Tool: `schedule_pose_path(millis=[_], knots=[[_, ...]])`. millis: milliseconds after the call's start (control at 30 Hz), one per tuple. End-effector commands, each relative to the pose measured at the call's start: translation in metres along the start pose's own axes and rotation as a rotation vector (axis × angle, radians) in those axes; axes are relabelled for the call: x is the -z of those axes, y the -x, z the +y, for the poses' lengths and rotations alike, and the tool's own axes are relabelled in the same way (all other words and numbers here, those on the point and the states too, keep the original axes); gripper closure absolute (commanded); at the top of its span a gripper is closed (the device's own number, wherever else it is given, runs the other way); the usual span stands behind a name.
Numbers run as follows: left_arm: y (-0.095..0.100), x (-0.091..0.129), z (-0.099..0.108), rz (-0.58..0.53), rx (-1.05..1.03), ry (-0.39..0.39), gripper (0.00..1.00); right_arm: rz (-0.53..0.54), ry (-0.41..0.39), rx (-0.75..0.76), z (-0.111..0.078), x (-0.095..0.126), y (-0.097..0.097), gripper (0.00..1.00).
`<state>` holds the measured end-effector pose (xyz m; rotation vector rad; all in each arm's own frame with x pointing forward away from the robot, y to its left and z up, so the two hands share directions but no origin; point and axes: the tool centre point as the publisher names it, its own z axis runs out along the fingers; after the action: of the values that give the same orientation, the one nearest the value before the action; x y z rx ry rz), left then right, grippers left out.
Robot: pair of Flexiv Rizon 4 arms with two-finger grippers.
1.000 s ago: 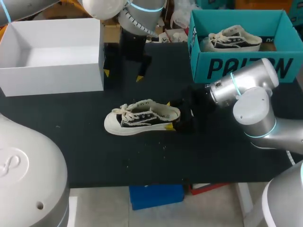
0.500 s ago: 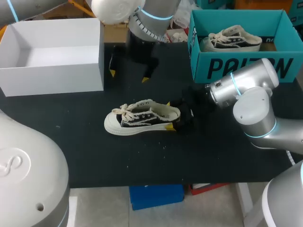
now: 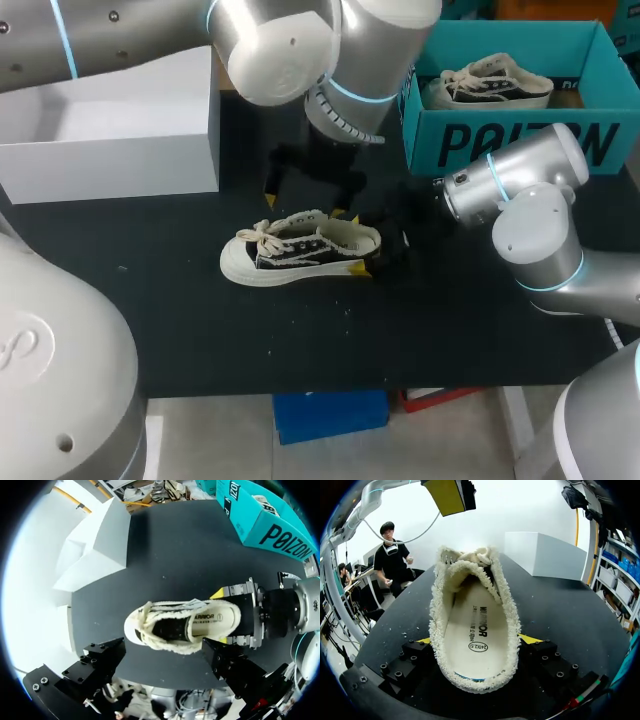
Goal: Take the shoe out of the shoebox, open the shoe tongue, remove and reinsert the insole, then place the shoe into the shoebox
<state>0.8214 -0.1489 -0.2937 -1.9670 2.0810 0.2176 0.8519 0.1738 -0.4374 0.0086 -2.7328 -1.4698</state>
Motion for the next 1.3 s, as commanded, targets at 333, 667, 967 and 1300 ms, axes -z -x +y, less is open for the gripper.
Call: schedule_pose_path(millis=[333,667,967,1300], knots=[[-0.043,-0.033,0.000,-0.064,-0.052,0.053,0.00,-0.002,-0.001,-0.002,0.000,-0.002,0.001,1.00],[-0.046,-0.053,-0.001,-0.112,-0.041,0.075,0.00,-0.002,-0.001,-0.002,0.000,-0.002,0.001,1.00],[-0.043,-0.073,0.002,-0.134,-0.031,0.111,0.00,-0.002,-0.001,-0.002,0.000,-0.002,0.001,1.00],[-0.033,-0.086,0.003,-0.174,-0.017,0.129,0.00,-0.002,-0.001,-0.002,0.000,-0.002,0.001,1.00]])
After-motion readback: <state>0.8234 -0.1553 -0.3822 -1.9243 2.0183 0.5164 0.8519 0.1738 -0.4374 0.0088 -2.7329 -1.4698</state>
